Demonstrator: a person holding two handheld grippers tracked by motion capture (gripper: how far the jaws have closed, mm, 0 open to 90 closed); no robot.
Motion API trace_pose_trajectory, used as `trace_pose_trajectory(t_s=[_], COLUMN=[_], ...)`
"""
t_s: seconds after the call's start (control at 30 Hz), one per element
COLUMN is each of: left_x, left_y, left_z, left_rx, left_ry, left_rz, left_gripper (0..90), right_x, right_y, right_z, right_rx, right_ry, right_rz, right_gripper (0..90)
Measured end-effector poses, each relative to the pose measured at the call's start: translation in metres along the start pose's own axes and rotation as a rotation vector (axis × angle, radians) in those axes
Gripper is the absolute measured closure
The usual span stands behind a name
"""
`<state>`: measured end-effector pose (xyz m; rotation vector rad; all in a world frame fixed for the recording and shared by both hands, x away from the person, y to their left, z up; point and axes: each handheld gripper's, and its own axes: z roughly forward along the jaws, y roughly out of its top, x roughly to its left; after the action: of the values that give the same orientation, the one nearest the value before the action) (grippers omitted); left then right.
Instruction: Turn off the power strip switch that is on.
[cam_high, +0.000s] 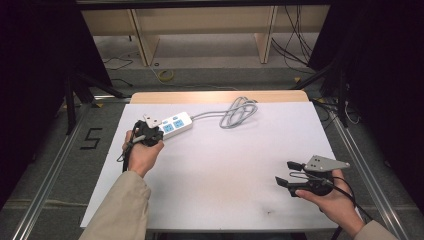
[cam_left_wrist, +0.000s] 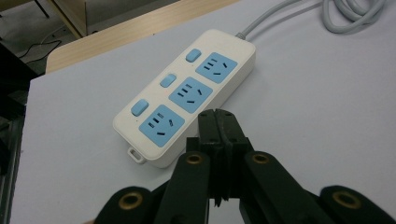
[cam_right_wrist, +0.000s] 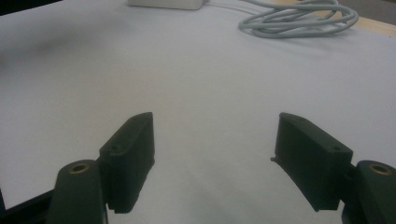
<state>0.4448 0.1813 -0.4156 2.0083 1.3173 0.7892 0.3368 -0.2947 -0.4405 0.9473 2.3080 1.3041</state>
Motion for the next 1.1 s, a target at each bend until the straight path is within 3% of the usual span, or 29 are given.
trace_pose_trajectory(t_s=[0.63,1.1], left_x=[0.004,0.017], left_y=[0.012,0.027], left_z=[0.014,0.026], left_rx=[0.02,0.027], left_ry=[0.0,-0.006], left_rz=[0.001,-0.048], left_gripper=[89.9,89.9], right_x=[-0.002,-0.002], right_y=[0.0,0.0], right_z=[-0.001,-0.001], right_rx=[-0.001,0.003], right_ry=[-0.001,-0.001], right_rz=[-0.002,-0.002], right_gripper=[28.7,28.7])
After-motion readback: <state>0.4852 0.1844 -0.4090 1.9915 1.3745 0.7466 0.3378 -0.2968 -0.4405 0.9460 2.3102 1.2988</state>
